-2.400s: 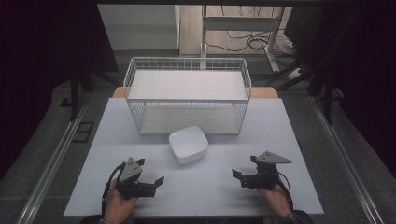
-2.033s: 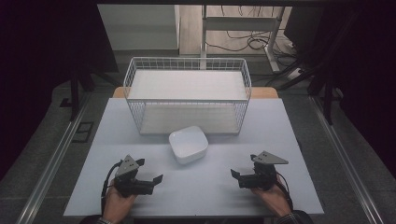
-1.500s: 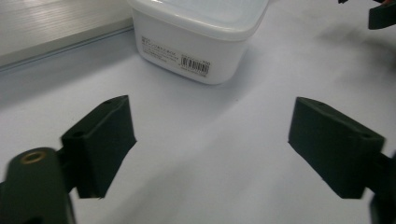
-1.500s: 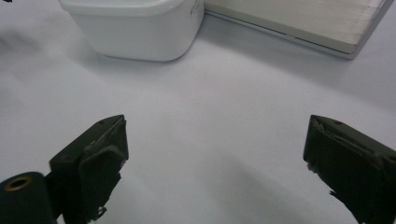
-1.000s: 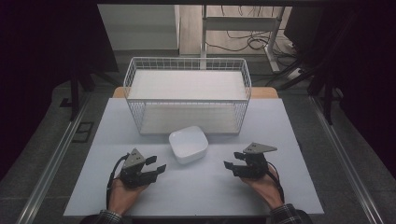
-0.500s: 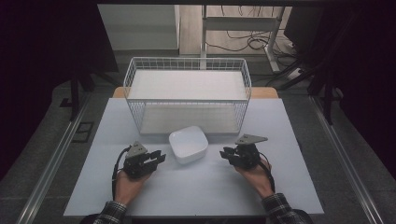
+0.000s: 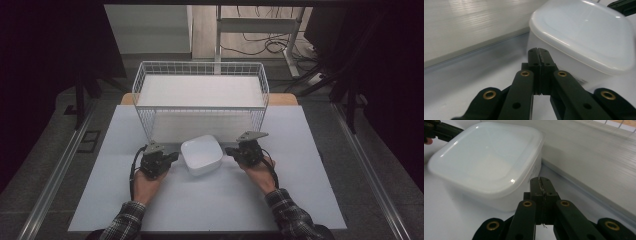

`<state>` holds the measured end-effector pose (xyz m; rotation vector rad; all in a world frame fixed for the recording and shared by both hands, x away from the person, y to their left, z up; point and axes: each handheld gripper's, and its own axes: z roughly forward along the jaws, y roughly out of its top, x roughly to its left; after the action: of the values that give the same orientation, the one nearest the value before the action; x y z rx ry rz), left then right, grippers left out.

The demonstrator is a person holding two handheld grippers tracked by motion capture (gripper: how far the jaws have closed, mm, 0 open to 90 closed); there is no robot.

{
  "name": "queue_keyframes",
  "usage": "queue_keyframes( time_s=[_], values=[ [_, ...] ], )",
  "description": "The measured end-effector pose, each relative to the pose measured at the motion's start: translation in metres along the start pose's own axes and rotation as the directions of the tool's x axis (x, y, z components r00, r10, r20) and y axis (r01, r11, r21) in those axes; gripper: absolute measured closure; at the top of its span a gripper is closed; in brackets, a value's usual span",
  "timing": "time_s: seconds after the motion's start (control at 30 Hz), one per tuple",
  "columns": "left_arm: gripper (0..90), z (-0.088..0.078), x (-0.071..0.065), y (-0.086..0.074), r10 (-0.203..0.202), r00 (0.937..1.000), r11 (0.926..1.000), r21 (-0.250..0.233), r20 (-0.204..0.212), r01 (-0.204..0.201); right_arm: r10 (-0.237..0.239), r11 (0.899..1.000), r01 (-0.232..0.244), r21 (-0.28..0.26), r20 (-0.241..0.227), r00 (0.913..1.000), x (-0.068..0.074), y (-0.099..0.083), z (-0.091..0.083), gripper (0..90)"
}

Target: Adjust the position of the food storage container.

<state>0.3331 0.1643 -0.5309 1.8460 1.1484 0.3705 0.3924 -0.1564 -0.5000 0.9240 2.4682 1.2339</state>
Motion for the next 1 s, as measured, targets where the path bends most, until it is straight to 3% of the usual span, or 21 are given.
queue_keyframes(
  time_s=[0.2, 0.37, 0.57, 0.63, 1.0],
  values=[
    [89.7, 0.014, 0.001, 0.002, -0.002, 1.0000, 0.9997, 0.022, -0.006, 0.002, -0.006, 1.000, 0.006, 0.030, -0.014, 0.9999, -0.004, 0.006, 0.024, 88.8],
    [89.8, 0.018, 0.002, 0.002, -0.010, 0.9999, 0.9993, 0.037, 0.008, 0.010, -0.015, 0.999, 0.016, 0.044, -0.014, 0.9998, -0.004, 0.005, 0.030, 88.9],
    [89.9, 0.022, -0.005, 0.002, -0.025, 0.9993, 0.9981, 0.057, 0.027, 0.024, -0.004, 0.999, 0.005, 0.052, -0.019, 0.9998, -0.003, 0.002, 0.022, 89.0],
    [89.9, 0.022, -0.007, 0.003, -0.012, 0.9994, 0.9982, 0.060, 0.034, 0.010, -0.001, 0.998, 0.002, 0.055, -0.022, 0.9997, -0.002, 0.000, 0.018, 89.0],
    [90.0, 0.017, -0.023, -0.002, -0.018, 0.9971, 0.9958, 0.091, 0.074, 0.011, 0.032, 0.997, -0.031, 0.073, -0.016, 0.9993, 0.008, -0.015, -0.003, 89.0]
  ],
)
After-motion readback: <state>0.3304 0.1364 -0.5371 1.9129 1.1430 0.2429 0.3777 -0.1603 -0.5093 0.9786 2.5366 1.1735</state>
